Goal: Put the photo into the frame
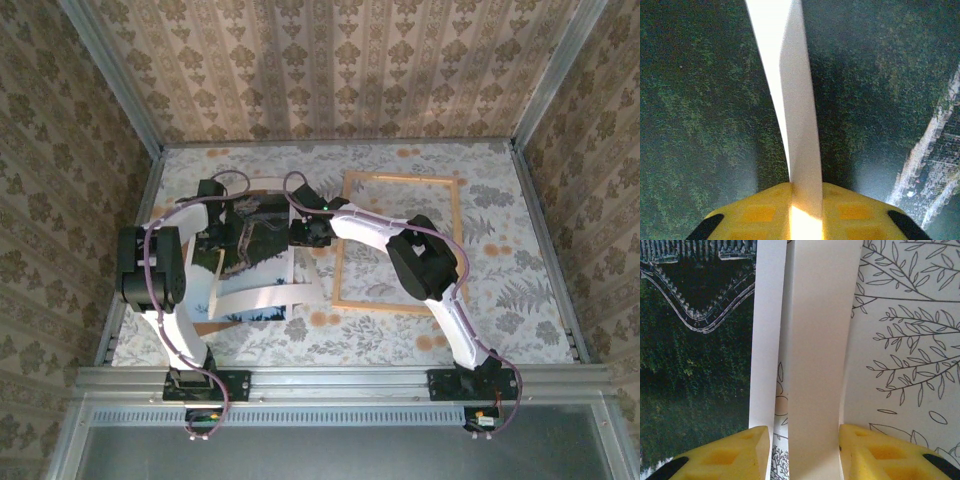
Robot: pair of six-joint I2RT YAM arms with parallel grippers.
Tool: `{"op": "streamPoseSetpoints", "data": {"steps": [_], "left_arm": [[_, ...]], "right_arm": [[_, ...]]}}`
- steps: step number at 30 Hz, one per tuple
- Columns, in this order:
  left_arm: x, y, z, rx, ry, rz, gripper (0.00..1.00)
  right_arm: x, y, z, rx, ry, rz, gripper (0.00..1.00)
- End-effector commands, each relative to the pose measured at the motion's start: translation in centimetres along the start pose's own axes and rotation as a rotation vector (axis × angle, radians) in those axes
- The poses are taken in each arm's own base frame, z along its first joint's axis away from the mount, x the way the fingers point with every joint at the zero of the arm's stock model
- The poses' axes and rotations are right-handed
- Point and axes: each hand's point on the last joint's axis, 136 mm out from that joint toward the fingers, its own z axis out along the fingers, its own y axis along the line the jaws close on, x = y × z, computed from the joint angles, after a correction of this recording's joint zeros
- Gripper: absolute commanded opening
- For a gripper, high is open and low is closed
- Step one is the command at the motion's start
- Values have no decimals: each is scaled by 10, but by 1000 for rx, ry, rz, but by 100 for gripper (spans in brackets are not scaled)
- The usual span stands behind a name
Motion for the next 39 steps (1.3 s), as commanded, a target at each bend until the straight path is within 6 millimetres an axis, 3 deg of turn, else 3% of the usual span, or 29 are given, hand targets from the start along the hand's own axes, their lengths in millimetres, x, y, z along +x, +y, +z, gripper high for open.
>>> {"op": "streamPoseSetpoints", "data": {"steps": [1, 10, 14, 23, 29, 33, 39], "left_arm": [[7, 3, -1, -36, 37, 28, 17], [-2, 15, -14, -131, -3, 60, 6], [-9, 16, -25, -183, -25, 90, 3], [-20, 7, -51, -245, -95, 151, 0], [-22, -7, -58, -251, -117, 188, 0], [-23, -14, -59, -265, -124, 217, 0], [-26, -26, -57, -231, -132, 226, 0]], "right_arm": [[13, 0, 5, -16, 48, -9, 42], [-3, -12, -31, -14, 22, -44, 48], [-13, -8, -61, -56, -2, -63, 54], [-11, -33, -118, -178, 37, 9, 71], [-20, -17, -125, -361, 31, 66, 67], [-36, -10, -133, -452, 2, 112, 65], [-44, -24, -121, -411, 1, 118, 54]]}}
